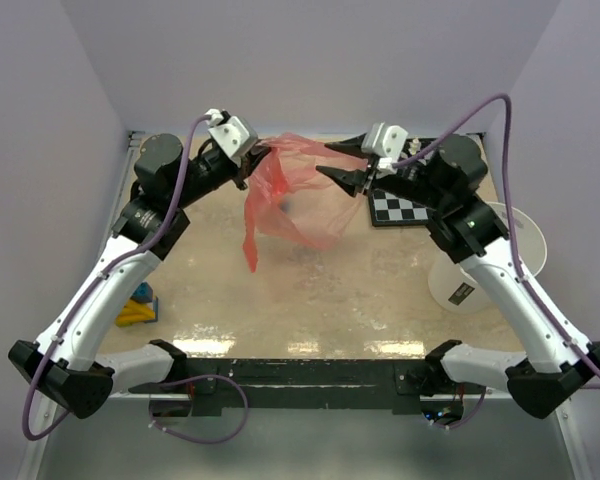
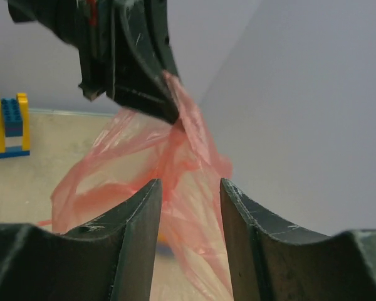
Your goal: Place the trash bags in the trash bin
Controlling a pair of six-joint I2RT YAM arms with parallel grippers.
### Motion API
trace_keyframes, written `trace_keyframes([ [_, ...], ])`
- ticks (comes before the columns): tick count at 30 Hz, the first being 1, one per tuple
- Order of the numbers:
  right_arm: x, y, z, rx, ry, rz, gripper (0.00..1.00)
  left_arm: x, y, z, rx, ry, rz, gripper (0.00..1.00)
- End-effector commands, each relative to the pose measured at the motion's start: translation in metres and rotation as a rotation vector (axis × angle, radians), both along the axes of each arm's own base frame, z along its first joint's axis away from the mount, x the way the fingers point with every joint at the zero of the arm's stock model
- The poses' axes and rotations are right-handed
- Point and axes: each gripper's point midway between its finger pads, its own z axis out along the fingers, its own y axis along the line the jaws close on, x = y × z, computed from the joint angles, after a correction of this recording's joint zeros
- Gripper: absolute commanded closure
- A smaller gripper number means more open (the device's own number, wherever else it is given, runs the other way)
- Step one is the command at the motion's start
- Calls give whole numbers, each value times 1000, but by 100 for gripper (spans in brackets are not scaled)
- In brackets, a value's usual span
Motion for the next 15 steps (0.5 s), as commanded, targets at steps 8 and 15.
trace_keyframes([
  [8,38,31,-60,-232,-265,55,33,-16,5,60,-13,-91,-31,100],
  [15,28,27,-30,-171,-518,-25,25,-15,4,81,-18,-102,-33,100],
])
